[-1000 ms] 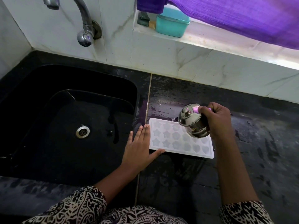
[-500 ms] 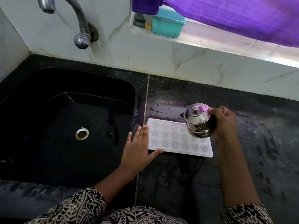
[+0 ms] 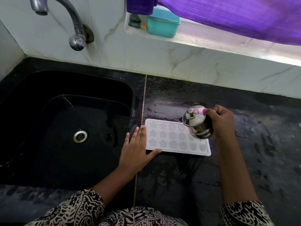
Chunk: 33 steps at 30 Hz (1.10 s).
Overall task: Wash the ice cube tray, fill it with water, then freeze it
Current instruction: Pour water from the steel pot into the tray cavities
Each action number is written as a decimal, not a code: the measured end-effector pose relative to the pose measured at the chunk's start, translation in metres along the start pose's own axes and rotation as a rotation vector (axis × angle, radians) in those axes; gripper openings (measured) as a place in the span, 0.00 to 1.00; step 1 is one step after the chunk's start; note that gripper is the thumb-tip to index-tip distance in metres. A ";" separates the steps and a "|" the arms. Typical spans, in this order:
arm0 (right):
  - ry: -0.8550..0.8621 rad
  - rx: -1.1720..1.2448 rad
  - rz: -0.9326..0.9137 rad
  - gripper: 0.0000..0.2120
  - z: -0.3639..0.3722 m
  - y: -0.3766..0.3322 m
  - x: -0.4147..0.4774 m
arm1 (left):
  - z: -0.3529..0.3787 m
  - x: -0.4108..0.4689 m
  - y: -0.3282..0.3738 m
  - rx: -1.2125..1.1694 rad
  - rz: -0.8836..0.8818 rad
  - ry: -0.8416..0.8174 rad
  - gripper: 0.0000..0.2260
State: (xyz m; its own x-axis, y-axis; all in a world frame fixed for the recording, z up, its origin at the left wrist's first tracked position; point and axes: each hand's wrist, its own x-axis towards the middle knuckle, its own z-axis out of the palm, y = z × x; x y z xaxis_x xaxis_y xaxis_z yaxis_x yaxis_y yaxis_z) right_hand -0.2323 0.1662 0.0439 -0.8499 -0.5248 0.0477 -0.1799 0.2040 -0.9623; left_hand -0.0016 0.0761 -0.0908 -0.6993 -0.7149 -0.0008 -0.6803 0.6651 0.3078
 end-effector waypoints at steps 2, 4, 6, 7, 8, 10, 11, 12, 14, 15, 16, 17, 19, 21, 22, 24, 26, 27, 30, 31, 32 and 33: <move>-0.003 -0.020 -0.007 0.13 0.000 -0.002 0.000 | 0.000 0.000 0.000 0.004 -0.001 -0.004 0.49; -0.003 -0.044 -0.017 0.13 0.000 -0.003 0.000 | 0.000 0.000 0.000 0.009 -0.002 -0.005 0.49; -0.002 -0.053 -0.030 0.14 0.000 -0.004 0.000 | 0.000 0.000 0.000 0.008 -0.005 -0.005 0.49; -0.003 -0.055 -0.034 0.15 0.000 -0.004 0.000 | 0.000 0.000 0.000 0.009 -0.004 -0.006 0.49; -0.006 -0.061 -0.033 0.15 0.000 -0.005 0.000 | 0.000 0.000 0.000 0.010 -0.002 -0.005 0.49; -0.011 -0.063 -0.037 0.15 0.000 -0.006 -0.001 | 0.000 0.000 0.000 0.005 -0.002 -0.003 0.49; -0.013 -0.060 -0.041 0.15 0.000 -0.007 0.000 | 0.000 0.000 0.000 0.006 -0.002 -0.004 0.49; -0.016 -0.058 -0.045 0.15 0.000 -0.007 0.000 | 0.000 0.000 0.000 0.009 -0.001 -0.005 0.49; -0.025 -0.062 -0.049 0.15 0.001 -0.008 0.000 | 0.000 0.000 0.000 0.010 0.002 -0.005 0.49; -0.028 -0.065 -0.053 0.15 0.001 -0.009 0.000 | 0.000 0.000 0.000 0.006 0.001 -0.003 0.49; -0.030 -0.070 -0.057 0.15 0.001 -0.009 0.001 | 0.001 0.000 0.000 0.005 0.001 -0.002 0.50; -0.033 -0.076 -0.061 0.15 0.000 -0.010 0.001 | 0.001 0.000 0.000 0.007 0.001 -0.003 0.50; -0.040 -0.090 -0.070 0.15 0.000 -0.011 0.001 | 0.001 0.000 0.000 0.012 0.002 -0.002 0.50; -0.050 -0.103 -0.083 0.16 0.001 -0.011 0.001 | 0.002 0.000 -0.001 0.012 0.001 0.001 0.49; -0.053 -0.107 -0.087 0.16 0.001 -0.012 0.001 | 0.002 0.000 -0.001 0.011 0.001 0.001 0.49; -0.054 -0.103 -0.085 0.16 0.001 -0.012 0.002 | 0.002 0.000 -0.001 0.011 0.001 0.001 0.49; -0.058 -0.104 -0.083 0.16 0.001 -0.012 0.002 | 0.002 0.000 -0.001 0.011 0.002 -0.001 0.49; -0.059 -0.104 -0.081 0.16 0.001 -0.012 0.002 | 0.002 0.000 -0.001 0.009 0.002 0.001 0.49; -0.059 -0.086 -0.070 0.16 0.001 -0.013 0.002 | 0.002 0.000 -0.001 0.002 0.001 0.002 0.49; -0.062 -0.085 -0.067 0.16 0.002 -0.013 0.001 | 0.002 0.000 -0.001 0.002 0.002 0.003 0.49; -0.062 -0.081 -0.065 0.15 0.002 -0.014 0.001 | 0.002 0.000 -0.001 0.001 0.002 0.005 0.49; -0.060 -0.076 -0.063 0.16 0.002 -0.014 0.001 | 0.001 0.000 -0.001 -0.001 0.003 0.005 0.49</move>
State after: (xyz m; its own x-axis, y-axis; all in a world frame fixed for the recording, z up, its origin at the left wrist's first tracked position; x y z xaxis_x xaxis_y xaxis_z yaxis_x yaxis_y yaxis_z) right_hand -0.2293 0.1616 0.0574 -0.8048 -0.5868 0.0895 -0.2715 0.2297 -0.9346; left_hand -0.0010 0.0759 -0.0924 -0.6999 -0.7142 0.0047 -0.6784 0.6669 0.3083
